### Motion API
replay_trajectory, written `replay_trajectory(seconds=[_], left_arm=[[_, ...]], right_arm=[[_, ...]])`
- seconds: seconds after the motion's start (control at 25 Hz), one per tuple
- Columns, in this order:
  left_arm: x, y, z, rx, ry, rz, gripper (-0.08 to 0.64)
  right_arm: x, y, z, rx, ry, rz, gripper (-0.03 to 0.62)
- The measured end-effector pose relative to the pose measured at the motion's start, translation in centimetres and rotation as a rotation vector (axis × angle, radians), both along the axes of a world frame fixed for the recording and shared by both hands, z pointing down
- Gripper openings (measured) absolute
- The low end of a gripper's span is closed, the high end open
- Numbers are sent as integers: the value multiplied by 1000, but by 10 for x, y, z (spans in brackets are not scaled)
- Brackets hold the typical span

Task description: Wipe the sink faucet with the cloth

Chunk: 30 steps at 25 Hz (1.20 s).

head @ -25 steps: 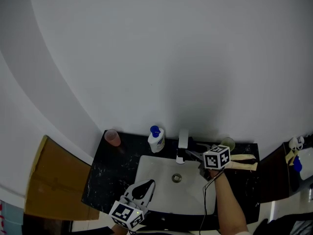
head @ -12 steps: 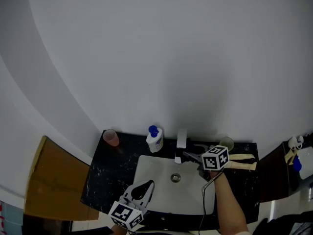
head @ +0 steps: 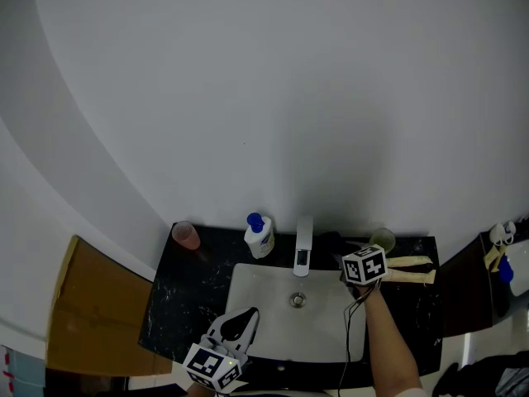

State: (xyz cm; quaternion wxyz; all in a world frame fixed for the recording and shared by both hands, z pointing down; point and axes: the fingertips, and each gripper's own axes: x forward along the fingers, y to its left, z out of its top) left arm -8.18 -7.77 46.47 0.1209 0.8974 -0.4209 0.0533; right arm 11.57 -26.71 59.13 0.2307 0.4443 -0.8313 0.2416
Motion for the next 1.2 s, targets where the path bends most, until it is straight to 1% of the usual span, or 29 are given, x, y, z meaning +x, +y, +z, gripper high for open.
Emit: replay_trajectory(seconds=[0.08, 0.16, 0.2, 0.28, 0.36, 0.44, 0.56, 0.64, 0.8, 0.84, 0.92, 0.96, 1.0, 1.04, 1.2], left_arm=[[0, -2, -4, -1, -10, -11, 2], [-2, -3, -8, -1, -20, -26, 2], [-4, -3, -8, 0, -21, -31, 2], [-9, -2, -3, 3, -22, -40, 2], [-15, -2, 2, 2, -24, -48, 2], [-18, -2, 3, -6, -30, -59, 2], [-18, -4, -3, -21, -44, -77, 2], [-15, -5, -1, -23, -41, -71, 2], [-6, -11, -2, -24, -39, -54, 2], [-5, -11, 0, -21, -36, -47, 2], [-2, -11, 5, -14, -28, -34, 2], [-2, -11, 3, -14, -29, -34, 2], [-1, -13, 0, -15, -31, -36, 2], [-2, -13, -1, -16, -30, -37, 2], [-4, -10, 5, -19, -22, -33, 2]], right_arm=[[4, -3, 16, -2, 177, 13, 126], [3, -4, 30, 6, 334, -4, 126], [-2, -4, 36, 5, 388, -36, 126], [-20, -4, 44, 11, 447, -124, 126], [-36, -8, 46, 25, 460, -192, 126], [-43, -13, 47, 34, 457, -241, 126], [-47, -12, 38, 84, 423, -312, 126], [-49, -9, 21, 144, 361, -339, 126], [-50, -8, -32, 282, 219, -340, 126], [-49, -8, -50, 322, 172, -330, 126], [-45, -11, -86, 390, 51, -288, 126], [-42, -12, -97, 407, 22, -268, 124], [-38, -15, -99, 407, 41, -259, 124], [-34, -17, -92, 388, 101, -260, 124], [-26, -13, -17, 219, 453, -324, 124]])
